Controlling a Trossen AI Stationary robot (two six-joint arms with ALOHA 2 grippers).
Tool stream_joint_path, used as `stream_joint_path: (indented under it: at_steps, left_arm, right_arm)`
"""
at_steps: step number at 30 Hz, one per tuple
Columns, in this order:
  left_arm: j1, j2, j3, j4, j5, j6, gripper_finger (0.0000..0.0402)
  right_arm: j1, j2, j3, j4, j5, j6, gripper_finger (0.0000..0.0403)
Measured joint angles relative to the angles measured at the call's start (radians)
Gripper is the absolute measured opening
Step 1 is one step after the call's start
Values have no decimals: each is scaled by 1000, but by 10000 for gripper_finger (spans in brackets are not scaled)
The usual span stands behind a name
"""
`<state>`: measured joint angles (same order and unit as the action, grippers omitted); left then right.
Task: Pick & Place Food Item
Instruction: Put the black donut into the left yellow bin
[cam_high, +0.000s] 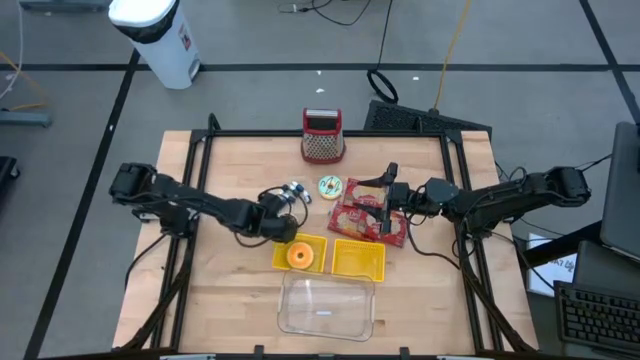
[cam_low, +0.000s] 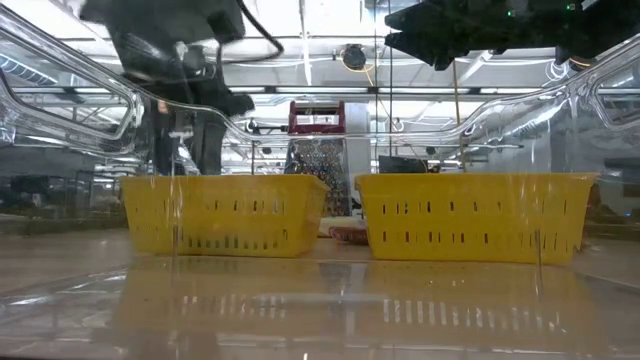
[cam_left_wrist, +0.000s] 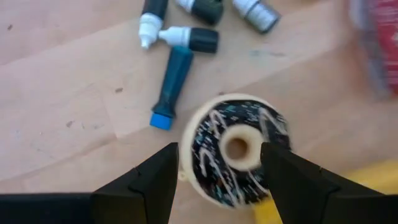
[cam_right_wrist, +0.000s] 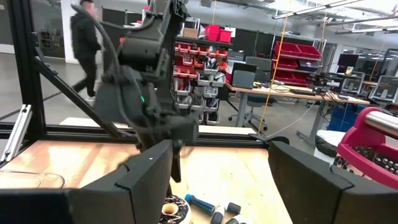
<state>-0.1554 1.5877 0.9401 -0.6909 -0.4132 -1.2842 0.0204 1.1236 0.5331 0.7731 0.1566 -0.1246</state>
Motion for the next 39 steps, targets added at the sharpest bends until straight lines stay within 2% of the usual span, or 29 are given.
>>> stream_joint_path:
  at_steps: [11,18,21,28,32,35,39]
  left_arm:
    - [60,125,0,40,66,19,230]
    - [74,149,0,94,74,69,223]
    - [77,132,0,88,78,78,189]
    - [77,79,0,81,75,133,71]
    - [77,42,0,79,49,158,24]
    - [77,4,0,71,30,164,9]
    - [74,-65,0,60,27,167,23]
  right_arm:
    - [0,0,0,-4,0,0,254]
    - [0,0,0,-1,0,0,254]
    - [0,0,0,-5,0,0,254]
    - [0,0,0,-7,0,0,254]
    - [0,0,0,-7,0,0,254]
    - [0,0,0,-7,0,0,254]
    - [0,0,0,-7,0,0,254]
